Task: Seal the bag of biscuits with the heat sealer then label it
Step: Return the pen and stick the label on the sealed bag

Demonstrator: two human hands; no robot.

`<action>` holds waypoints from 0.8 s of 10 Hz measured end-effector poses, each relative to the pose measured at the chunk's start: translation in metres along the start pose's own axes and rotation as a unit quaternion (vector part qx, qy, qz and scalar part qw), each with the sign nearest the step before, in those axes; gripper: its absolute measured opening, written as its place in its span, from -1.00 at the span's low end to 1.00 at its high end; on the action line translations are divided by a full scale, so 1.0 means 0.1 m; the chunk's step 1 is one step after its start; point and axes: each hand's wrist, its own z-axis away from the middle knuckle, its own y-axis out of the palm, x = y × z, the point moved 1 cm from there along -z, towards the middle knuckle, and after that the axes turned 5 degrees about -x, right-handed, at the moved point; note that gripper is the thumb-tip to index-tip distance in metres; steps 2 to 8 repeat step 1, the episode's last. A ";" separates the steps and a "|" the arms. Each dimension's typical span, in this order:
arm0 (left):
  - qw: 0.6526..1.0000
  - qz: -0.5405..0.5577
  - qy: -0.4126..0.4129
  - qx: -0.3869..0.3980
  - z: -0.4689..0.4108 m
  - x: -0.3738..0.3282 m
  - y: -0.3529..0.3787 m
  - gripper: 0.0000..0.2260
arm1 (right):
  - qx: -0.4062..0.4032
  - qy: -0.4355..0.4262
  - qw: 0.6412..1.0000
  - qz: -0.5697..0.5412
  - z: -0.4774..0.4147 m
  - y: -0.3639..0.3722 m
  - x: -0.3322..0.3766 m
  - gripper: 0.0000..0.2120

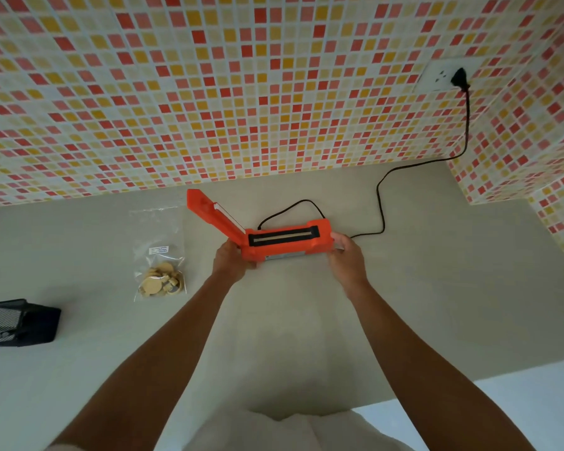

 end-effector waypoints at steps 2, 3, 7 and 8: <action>1.000 -0.028 0.011 0.001 0.22 0.06 -0.02 -0.25 | 0.009 -0.033 0.999 0.012 0.23 -0.03 -0.02 -0.53; 1.000 -0.028 0.011 0.001 0.22 0.06 -0.02 -0.25 | 0.009 -0.033 0.999 0.012 0.23 -0.03 -0.02 -0.53; 1.000 -0.028 0.011 0.001 0.22 0.06 -0.02 -0.25 | 0.009 -0.033 0.999 0.012 0.23 -0.03 -0.02 -0.53; 1.000 -0.028 0.011 0.001 0.22 0.06 -0.02 -0.25 | 0.009 -0.033 0.999 0.012 0.23 -0.03 -0.02 -0.53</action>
